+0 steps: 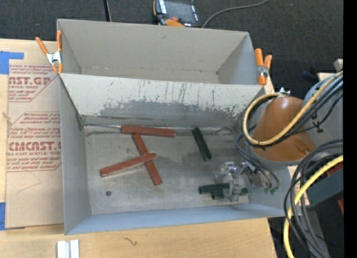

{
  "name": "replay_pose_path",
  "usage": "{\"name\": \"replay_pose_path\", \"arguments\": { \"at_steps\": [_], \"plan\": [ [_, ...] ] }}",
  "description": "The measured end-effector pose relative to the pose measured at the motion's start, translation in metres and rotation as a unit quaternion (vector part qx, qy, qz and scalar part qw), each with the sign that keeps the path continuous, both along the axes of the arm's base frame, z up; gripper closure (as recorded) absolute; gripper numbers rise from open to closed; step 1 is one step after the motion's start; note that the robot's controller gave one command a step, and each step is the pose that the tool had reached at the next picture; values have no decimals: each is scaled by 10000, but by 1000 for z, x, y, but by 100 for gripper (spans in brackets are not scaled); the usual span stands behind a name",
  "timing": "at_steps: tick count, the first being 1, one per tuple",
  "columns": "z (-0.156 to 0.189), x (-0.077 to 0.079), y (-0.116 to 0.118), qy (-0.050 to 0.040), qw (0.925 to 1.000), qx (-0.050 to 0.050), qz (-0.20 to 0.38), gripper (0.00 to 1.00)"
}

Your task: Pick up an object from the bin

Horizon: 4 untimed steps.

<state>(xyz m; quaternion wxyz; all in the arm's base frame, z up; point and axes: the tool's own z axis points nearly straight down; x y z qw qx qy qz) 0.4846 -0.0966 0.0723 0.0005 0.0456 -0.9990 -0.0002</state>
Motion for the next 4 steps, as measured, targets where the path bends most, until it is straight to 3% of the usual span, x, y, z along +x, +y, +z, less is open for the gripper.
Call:
{"name": "replay_pose_path", "arguments": {
  "at_steps": [1, 2, 3, 4],
  "plan": [
    [1, 3, 3, -60, 9689, -3, 2473, 100],
    [-2, 3, 2, -55, 9691, -2, 2465, 0],
    [-2, 1, 2, -18, 9692, 4, 2463, 100],
    [145, 48, -18, -44, 9220, -19, 3872, 100]
  ]
}}
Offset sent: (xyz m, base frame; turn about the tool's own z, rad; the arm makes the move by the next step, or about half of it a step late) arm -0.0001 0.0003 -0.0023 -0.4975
